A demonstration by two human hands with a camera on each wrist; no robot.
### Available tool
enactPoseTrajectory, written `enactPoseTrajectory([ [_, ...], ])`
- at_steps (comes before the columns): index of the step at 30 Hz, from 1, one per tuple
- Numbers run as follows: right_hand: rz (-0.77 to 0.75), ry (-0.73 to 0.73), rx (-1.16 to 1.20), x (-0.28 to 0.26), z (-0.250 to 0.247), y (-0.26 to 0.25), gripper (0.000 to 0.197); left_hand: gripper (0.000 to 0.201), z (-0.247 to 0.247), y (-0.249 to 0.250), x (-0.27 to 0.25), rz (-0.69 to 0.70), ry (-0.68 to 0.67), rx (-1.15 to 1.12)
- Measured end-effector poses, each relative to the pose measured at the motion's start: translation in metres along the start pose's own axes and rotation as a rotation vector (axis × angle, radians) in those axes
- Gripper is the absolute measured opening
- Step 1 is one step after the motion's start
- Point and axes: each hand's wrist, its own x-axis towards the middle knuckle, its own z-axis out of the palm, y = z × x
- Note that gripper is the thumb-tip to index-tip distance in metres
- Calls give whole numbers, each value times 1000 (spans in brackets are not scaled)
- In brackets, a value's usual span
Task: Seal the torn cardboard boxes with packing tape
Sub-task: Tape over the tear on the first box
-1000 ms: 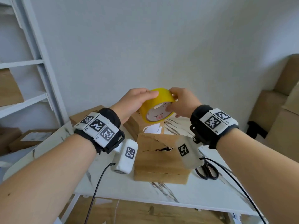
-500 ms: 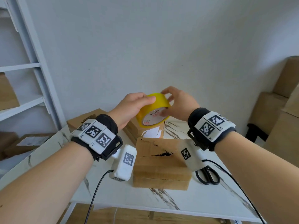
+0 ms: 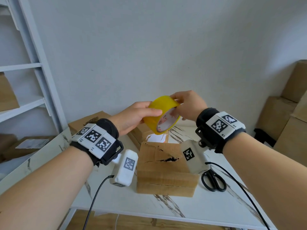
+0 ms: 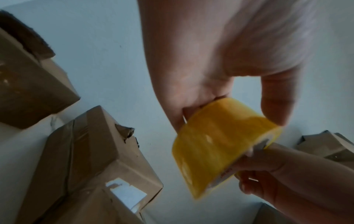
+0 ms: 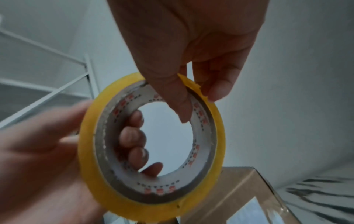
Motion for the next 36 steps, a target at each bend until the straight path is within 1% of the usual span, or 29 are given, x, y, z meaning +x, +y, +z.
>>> enactPoseTrajectory([
  [1,16,15,70,1,-1,1,37,32,0,1,-1,5,14,32],
  [2,18,38,134,2,-1,2,39,25,1,2,-1,23,61,73],
  [4,-19,97,228,3,-1,0,37,8,3,5,1,63,203,139],
  [6,-58,127,271,2,1,-6,31,4,4,6,3,86,305,160],
  [7,-71,127,275,1,1,-9,29,4,5,7,5,87,318,175],
  [10,-118,129,244,-2,2,-12,24,4,5,7,5,55,293,213],
  [13,-170,142,254,-4,3,-11,16,28,5,8,4,22,282,199],
  [14,-177,152,268,-4,4,-10,15,31,6,7,4,21,278,200],
  [17,-184,177,309,-6,7,-9,15,24,8,5,6,26,286,186],
  [21,-161,191,357,-4,8,-8,13,22,11,4,6,46,282,137],
  [23,-134,156,402,-4,5,-9,9,28,11,4,5,71,258,117],
  [25,-140,141,401,-4,3,-9,10,35,11,3,5,87,250,138],
  [30,-148,179,391,-4,4,-9,12,47,14,1,6,96,253,154],
  [34,-129,178,369,-4,4,-9,17,39,16,-5,7,105,257,175],
  [36,-132,198,365,-4,5,-10,17,43,16,-3,6,124,273,156],
])
